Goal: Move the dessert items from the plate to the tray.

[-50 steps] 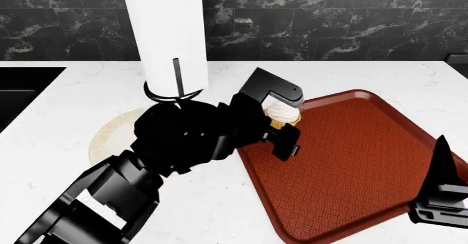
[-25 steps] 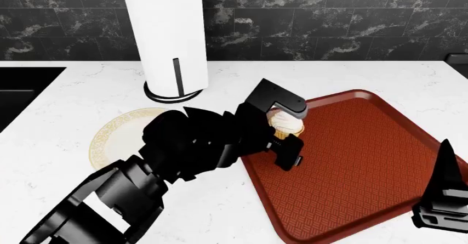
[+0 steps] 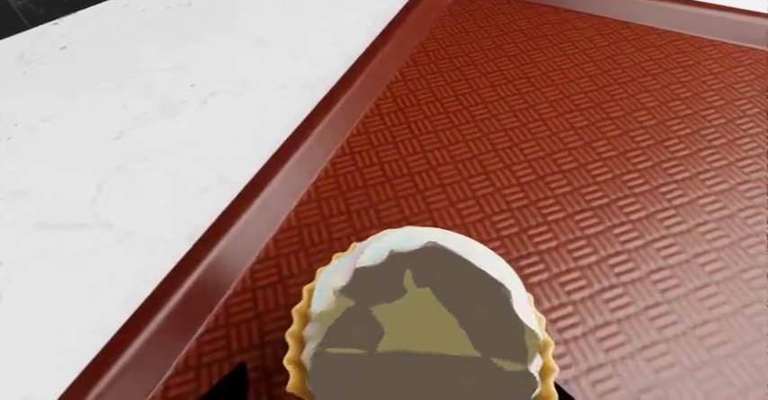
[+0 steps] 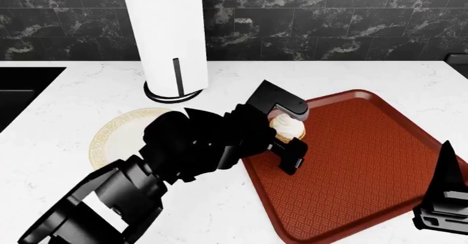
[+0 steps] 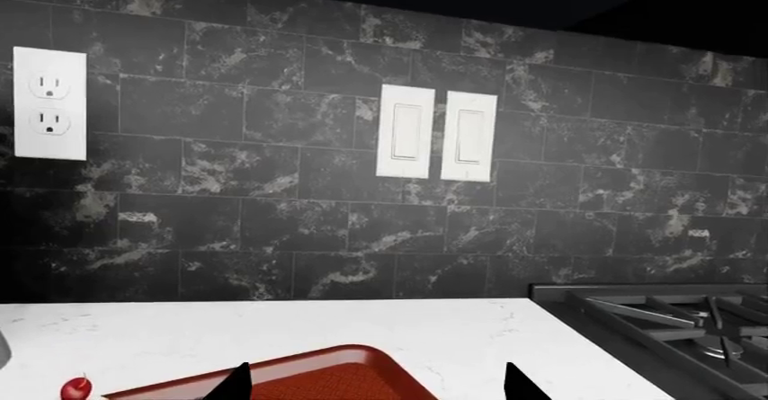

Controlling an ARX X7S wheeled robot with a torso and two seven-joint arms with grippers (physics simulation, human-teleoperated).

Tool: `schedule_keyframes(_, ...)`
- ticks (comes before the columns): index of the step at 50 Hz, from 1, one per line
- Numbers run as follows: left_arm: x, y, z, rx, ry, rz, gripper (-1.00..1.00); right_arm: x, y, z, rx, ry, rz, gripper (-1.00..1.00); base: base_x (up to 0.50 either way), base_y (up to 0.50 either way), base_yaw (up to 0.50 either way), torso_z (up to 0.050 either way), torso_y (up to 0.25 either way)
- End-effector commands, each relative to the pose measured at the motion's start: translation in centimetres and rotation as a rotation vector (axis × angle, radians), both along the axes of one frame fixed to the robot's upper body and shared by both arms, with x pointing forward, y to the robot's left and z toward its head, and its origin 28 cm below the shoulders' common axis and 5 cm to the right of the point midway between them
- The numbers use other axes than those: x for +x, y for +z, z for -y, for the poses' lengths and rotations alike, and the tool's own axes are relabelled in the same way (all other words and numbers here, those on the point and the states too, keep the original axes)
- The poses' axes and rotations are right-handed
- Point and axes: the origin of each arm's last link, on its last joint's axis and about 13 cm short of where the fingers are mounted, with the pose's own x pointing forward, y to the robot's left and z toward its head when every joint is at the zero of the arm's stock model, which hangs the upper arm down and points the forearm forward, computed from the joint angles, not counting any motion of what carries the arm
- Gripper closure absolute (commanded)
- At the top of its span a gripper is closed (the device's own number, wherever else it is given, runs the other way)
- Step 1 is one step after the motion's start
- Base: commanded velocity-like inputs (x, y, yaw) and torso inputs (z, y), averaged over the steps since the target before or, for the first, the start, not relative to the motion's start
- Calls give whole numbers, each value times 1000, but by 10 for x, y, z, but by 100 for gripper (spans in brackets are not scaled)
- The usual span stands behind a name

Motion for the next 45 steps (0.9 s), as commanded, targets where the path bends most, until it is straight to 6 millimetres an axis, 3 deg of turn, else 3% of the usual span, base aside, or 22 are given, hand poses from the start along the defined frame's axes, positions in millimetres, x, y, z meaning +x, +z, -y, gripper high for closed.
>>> schedule_keyframes(1,-2,3,-2,-1,2,12,-100,0,0,0,0,0,1,-100,0,0,0,0,0)
schedule_keyframes(9,-13,12,-9,-19,-4,20,-100,-2,1,-1,0,-3,7,-100,0,0,0,0,0)
schedule_keyframes(20,-43,20,-25,-50,-46,16,-100,-4,1,-2,-6,2,6,-100,0,0,0,0,0)
schedule_keyframes(45,-112,52,-89,-203,10,163,-100,-11,-3,-9,-14,16,-1,-100,0,0,0,0,0)
